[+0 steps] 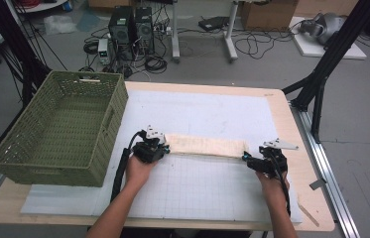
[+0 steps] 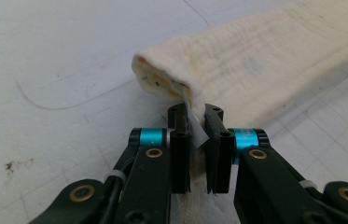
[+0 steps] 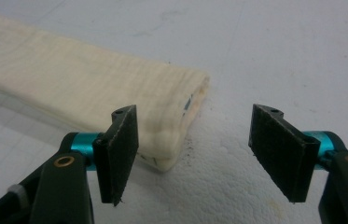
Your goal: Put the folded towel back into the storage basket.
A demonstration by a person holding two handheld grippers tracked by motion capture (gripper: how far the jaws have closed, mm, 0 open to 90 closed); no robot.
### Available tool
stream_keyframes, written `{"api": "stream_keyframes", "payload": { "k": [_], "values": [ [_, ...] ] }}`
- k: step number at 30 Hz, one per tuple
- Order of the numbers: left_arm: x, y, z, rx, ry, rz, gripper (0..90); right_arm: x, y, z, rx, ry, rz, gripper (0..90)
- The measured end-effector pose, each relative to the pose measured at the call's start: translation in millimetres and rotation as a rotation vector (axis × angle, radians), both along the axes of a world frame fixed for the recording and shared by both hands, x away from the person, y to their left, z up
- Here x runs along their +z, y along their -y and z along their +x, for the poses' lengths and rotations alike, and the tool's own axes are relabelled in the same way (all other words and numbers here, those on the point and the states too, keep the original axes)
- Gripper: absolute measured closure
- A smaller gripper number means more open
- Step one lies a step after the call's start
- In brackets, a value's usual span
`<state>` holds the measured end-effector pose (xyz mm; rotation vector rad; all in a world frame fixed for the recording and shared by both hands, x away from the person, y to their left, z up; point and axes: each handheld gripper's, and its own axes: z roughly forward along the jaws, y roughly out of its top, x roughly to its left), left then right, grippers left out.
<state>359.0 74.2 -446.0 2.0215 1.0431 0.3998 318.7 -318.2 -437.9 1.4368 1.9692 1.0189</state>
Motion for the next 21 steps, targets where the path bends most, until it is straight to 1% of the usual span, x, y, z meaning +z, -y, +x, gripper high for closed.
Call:
{"api": "stream_keyframes", "payload": {
  "k": [2, 4, 5, 6, 7, 8, 10, 11, 12, 15, 16, 18, 19, 20, 21],
  "values": [
    [-0.1, 0.0, -0.1, -0.002, 0.003, 0.003, 81.8, -1.6, -1.4, 3.5, 0.004, -0.006, 0.023, 33.4],
    [-0.5, 0.1, -0.6, 0.002, 0.004, -0.002, 81.8, -2.5, -5.1, 5.3, 0.015, -0.009, 0.009, 37.1],
    [-0.5, 0.0, -0.7, -0.001, 0.007, 0.002, 81.8, -3.8, -6.2, 6.6, 0.023, -0.013, -0.003, 39.1],
    [-0.4, 0.1, -0.9, -0.001, 0.007, 0.004, 81.8, -5.1, -7.3, 7.5, 0.027, -0.022, -0.006, 42.1],
    [-0.4, 0.2, -1.0, -0.001, 0.008, 0.005, 81.8, -7.2, -8.3, 9.1, 0.043, -0.031, 0.002, 50.5],
    [-0.4, 0.2, -1.0, -0.001, 0.008, 0.003, 81.8, -7.2, -8.3, 9.1, 0.043, -0.031, 0.002, 50.5],
    [-0.5, 0.2, -1.1, -0.002, 0.010, 0.005, 81.7, -8.6, -10.2, 10.0, 0.053, -0.036, 0.000, 53.8],
    [-0.8, 0.2, -1.2, -0.002, 0.012, 0.003, 81.7, -10.9, -12.7, 10.7, 0.060, -0.054, -0.012, 56.3],
    [-0.9, -0.1, -1.4, -0.004, 0.011, 0.002, 81.8, -11.3, -12.7, 10.9, 0.059, -0.057, 0.002, 57.6],
    [-1.2, -0.3, -1.9, -0.007, 0.017, 0.003, 81.8, -11.9, -11.3, 11.0, 0.057, -0.064, 0.013, 58.4],
    [-1.3, -0.3, -2.0, -0.008, 0.017, 0.003, 81.8, -12.5, -10.3, 10.3, 0.051, -0.074, 0.033, 60.0],
    [-1.3, -0.8, -2.1, -0.011, 0.017, 0.005, 81.8, -12.8, -10.5, 10.1, 0.052, -0.075, 0.036, 61.4],
    [-1.5, -1.1, -2.1, -0.012, 0.016, 0.003, 81.8, -12.8, -10.8, 9.8, 0.059, -0.078, 0.042, 66.7],
    [-1.7, -1.4, -1.9, -0.013, 0.015, 0.000, 81.8, -13.1, -11.7, 9.5, 0.082, -0.083, 0.064, 76.8],
    [-1.9, -1.5, -1.8, -0.012, 0.015, -0.003, 81.8, -13.1, -11.7, 9.5, 0.082, -0.083, 0.064, 76.8]
  ]
}}
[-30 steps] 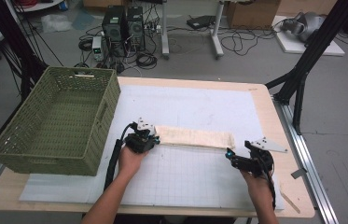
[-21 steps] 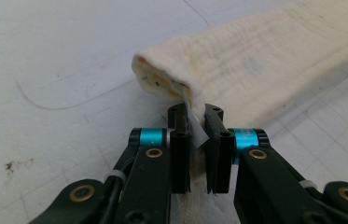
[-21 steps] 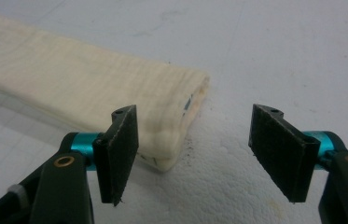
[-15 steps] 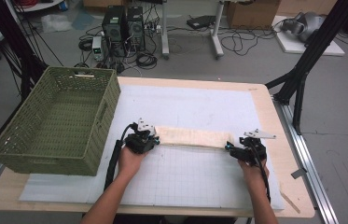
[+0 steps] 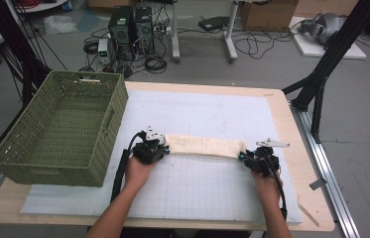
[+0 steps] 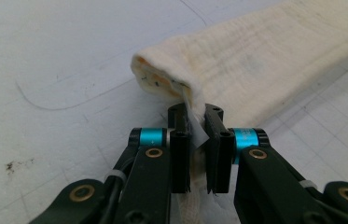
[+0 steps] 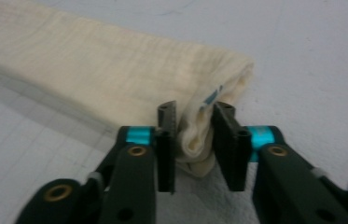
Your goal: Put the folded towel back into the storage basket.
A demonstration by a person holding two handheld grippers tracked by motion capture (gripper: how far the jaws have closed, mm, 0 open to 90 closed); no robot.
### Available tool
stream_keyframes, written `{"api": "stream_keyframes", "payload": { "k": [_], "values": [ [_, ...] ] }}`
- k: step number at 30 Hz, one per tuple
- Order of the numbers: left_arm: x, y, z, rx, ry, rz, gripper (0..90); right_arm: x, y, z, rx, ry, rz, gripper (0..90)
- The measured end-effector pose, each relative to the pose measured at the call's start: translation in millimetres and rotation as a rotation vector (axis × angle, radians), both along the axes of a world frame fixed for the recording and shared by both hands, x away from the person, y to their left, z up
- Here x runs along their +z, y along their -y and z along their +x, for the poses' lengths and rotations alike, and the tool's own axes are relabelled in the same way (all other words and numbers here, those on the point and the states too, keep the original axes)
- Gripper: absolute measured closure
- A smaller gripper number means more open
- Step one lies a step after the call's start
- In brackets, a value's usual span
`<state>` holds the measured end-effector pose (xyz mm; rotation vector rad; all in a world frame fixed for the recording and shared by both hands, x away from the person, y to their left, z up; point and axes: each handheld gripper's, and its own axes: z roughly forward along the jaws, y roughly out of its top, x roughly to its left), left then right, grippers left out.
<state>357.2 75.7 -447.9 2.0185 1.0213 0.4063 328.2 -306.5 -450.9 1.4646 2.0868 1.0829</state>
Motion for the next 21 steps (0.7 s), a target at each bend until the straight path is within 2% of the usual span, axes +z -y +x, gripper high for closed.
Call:
{"api": "stream_keyframes", "payload": {
  "k": [5, 15, 17, 21],
  "values": [
    [-0.2, -0.1, -0.1, -0.004, 0.002, 0.001, 81.7, -0.6, 2.4, 0.7, -0.009, -0.031, 0.062, 81.3],
    [2.5, -0.7, -2.2, -0.009, 0.021, 0.024, 82.0, 1.7, -3.6, -2.9, -0.007, 0.004, -0.011, 83.2],
    [4.8, -2.2, -3.3, -0.007, 0.030, 0.011, 82.1, 2.3, -3.0, -3.9, 0.000, 0.014, -0.015, 83.4],
    [10.6, -5.4, -6.8, -0.019, 0.056, -0.001, 82.1, 4.1, -1.6, -9.1, 0.045, 0.064, -0.039, 83.6]
  ]
}}
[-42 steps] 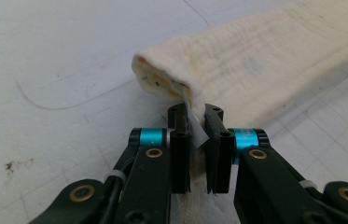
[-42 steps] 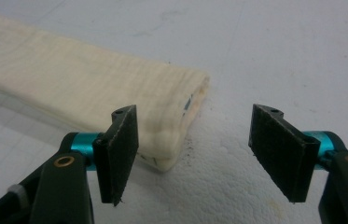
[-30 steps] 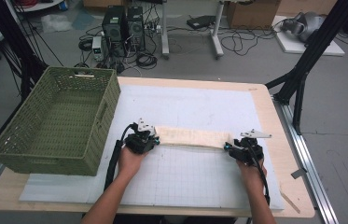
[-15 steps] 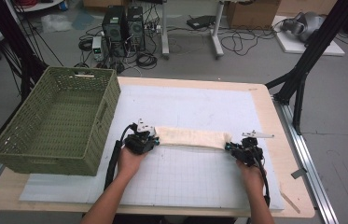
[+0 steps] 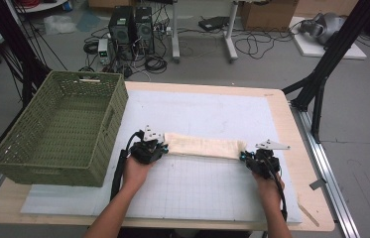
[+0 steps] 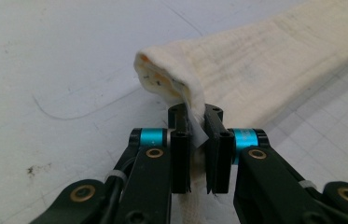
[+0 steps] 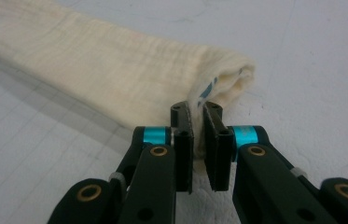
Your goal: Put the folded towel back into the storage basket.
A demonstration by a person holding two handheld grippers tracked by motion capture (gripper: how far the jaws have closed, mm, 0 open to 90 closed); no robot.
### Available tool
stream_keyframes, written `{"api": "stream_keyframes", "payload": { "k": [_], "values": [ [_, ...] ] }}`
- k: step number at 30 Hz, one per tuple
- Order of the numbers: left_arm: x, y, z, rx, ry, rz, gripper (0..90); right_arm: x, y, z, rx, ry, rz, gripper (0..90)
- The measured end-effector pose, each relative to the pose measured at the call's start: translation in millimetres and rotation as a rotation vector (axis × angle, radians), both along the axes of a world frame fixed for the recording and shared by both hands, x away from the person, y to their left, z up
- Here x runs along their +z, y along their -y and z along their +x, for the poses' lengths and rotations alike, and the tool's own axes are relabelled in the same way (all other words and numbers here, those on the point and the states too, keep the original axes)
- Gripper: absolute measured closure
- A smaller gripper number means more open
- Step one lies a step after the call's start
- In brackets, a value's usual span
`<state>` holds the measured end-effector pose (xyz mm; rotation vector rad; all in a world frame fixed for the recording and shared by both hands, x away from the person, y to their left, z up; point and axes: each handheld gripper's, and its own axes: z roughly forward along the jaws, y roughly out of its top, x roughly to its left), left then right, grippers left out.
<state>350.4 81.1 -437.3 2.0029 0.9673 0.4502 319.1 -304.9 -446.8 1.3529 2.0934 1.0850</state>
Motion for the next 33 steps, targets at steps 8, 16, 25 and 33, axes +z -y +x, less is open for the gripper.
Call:
{"api": "stream_keyframes", "payload": {
  "k": [8, 16, 25, 33],
  "values": [
    [11.9, -5.2, -9.9, -0.034, 0.037, -0.021, 82.1, 8.3, 8.5, -13.2, 0.058, 0.090, 0.040, 83.5],
    [23.9, -9.8, -20.0, -0.053, 0.073, -0.060, 82.1, 18.3, 13.6, -21.4, 0.069, 0.142, 0.078, 83.5],
    [35.7, -13.2, -31.3, -0.095, 0.133, -0.105, 82.0, 30.4, 20.9, -27.4, 0.080, 0.198, 0.107, 83.4],
    [50.1, -18.9, -37.2, -0.114, 0.168, -0.140, 82.0, 44.5, 22.1, -30.2, 0.096, 0.240, 0.126, 83.4]
  ]
}}
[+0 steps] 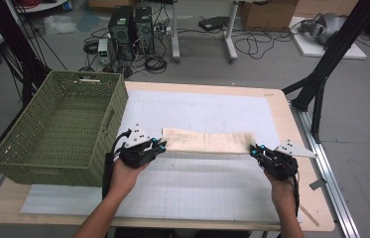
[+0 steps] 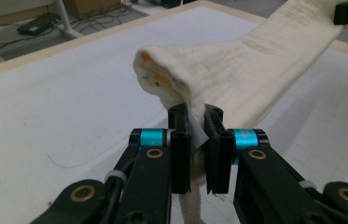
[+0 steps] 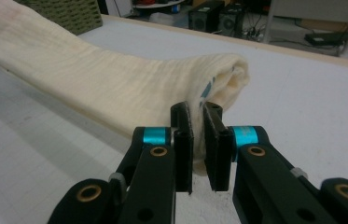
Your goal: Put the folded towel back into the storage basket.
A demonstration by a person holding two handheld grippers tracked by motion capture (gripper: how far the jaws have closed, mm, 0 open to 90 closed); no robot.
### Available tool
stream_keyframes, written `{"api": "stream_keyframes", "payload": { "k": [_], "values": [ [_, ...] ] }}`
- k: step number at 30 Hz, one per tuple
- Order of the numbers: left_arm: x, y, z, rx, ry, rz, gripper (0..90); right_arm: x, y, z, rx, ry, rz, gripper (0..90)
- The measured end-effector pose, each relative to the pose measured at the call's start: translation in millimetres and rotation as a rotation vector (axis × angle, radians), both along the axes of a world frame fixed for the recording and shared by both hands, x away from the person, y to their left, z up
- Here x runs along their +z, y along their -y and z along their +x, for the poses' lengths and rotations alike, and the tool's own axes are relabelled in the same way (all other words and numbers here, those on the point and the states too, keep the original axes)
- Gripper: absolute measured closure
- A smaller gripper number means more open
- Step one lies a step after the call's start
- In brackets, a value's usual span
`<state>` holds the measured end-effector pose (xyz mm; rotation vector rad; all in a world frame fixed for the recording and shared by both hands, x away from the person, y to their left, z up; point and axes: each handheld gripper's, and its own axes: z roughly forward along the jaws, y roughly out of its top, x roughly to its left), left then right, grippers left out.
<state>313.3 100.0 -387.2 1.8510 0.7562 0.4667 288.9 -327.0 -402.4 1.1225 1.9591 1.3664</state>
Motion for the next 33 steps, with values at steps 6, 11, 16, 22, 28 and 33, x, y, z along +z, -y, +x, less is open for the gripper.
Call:
{"api": "stream_keyframes", "payload": {
  "k": [6, 11, 16, 22, 28, 33],
  "values": [
    [13.0, -2.1, -5.7, -0.009, 0.034, -0.016, 82.1, 11.6, 0.6, 1.9, 0.006, 0.043, 0.007, 83.4],
    [20.5, -5.0, -11.1, -0.010, 0.058, -0.029, 82.0, 23.3, -0.8, 2.9, 0.015, 0.060, 0.009, 83.4],
    [26.4, -10.1, -17.2, -0.010, 0.077, -0.050, 82.1, 29.7, -2.3, 5.1, 0.030, 0.078, 0.005, 83.4],
    [32.4, -15.1, -26.0, -0.012, 0.103, -0.074, 82.1, 36.4, -5.7, 10.2, 0.039, 0.085, 0.018, 83.4],
    [38.2, -22.3, -34.4, -0.007, 0.126, -0.093, 82.1, 43.4, -12.3, 15.6, 0.050, 0.099, 0.013, 83.4],
    [40.4, -28.1, -39.1, -0.002, 0.137, -0.102, 82.1, 47.6, -18.9, 20.0, 0.061, 0.108, 0.009, 83.4]
  ]
}}
